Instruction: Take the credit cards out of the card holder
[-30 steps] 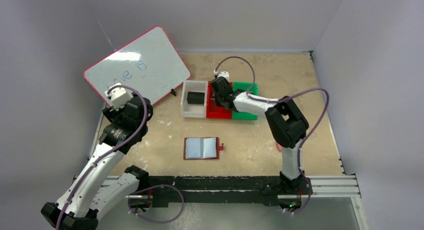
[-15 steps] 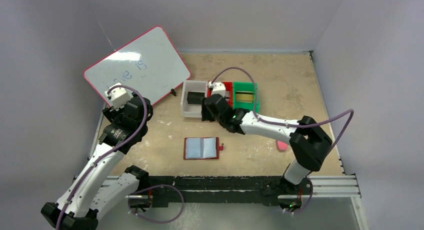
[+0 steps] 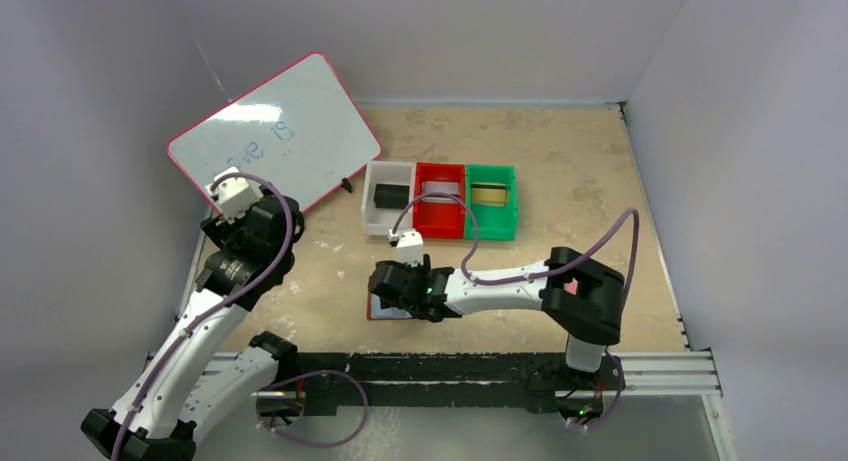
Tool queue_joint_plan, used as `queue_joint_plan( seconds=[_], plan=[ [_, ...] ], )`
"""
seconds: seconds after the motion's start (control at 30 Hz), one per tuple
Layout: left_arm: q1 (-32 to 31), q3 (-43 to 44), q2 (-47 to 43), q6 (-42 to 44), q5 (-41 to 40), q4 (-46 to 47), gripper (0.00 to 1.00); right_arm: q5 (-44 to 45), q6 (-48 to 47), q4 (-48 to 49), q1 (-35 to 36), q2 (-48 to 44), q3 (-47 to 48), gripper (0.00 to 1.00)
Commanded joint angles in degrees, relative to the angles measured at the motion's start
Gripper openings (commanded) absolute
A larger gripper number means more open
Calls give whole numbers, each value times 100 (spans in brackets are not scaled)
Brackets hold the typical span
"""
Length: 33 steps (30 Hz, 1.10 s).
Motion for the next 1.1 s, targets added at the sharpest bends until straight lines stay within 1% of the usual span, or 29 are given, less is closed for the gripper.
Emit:
queue_joint_plan(
  seconds=[0.0, 0.2, 0.37, 0.47, 0.6, 0.83, 1.07],
  plan=[
    [24, 25, -55, -4, -190, 143, 81, 338, 271, -241, 69, 146, 386, 68],
    [20, 34, -21, -3, -175, 136, 81, 301, 187, -335, 90, 373, 607, 68],
    [22, 30, -30, 0, -158, 143, 81, 172, 92, -195, 89, 466, 650, 68],
    [25, 28, -21, 2, -156, 143, 81, 99, 169, -320, 92, 589, 726, 68],
    [19, 34, -21, 8, -151, 143, 81, 91, 142, -293, 92, 714, 770, 66],
    [23, 18, -23, 14, -143, 143, 80, -94, 157, -319, 92, 768, 757, 65],
    [24, 19, -8, 21, -120, 154, 80, 241, 235, -724, 100, 948, 1028, 66]
  ],
)
